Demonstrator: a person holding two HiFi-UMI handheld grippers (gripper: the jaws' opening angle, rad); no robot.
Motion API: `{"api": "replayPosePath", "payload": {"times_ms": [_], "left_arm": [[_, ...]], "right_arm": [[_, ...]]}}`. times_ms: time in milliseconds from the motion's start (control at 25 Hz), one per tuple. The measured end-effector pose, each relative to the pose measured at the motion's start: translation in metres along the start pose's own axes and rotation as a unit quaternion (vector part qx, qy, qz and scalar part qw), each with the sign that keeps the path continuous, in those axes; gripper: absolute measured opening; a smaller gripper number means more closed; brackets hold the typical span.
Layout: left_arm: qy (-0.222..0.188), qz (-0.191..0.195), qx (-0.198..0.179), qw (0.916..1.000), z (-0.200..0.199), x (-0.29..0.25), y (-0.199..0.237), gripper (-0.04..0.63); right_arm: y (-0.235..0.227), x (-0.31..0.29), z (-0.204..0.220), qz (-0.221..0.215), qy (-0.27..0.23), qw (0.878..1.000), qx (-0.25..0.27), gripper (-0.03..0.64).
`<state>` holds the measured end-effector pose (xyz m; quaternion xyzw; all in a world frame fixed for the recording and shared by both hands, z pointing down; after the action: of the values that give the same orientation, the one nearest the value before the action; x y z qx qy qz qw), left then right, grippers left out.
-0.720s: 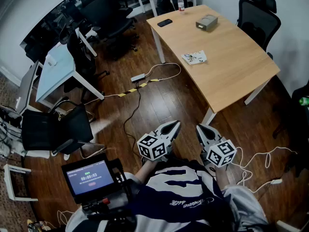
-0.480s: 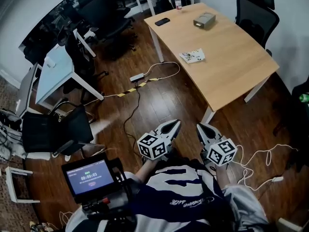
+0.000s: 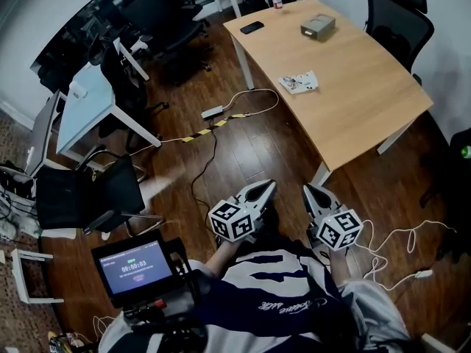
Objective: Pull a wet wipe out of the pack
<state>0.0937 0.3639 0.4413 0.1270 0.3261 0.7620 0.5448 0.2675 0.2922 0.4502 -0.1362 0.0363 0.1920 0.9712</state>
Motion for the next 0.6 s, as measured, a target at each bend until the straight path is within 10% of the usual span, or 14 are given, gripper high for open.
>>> {"api": "replayPosePath", "payload": {"times_ms": [600], "left_arm": [[0.030,0.020,0.006,0.9993,-0.083,-0.073,0.100,0.003]], "right_arm": [[-0.069,-0.117,-0.017,0.076,0.036,0.996,-0.009,-0.003]]}}
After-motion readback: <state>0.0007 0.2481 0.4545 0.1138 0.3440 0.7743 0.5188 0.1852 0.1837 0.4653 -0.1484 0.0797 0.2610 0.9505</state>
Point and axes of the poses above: the fingertips, and each gripper's own axes: x backward along the fingers, y to its left, z out of its underside, the point moved 7 cm from there along x, backward along the fingers, and after that the axes turned 12 degrees about x, right-handed, at the moved point
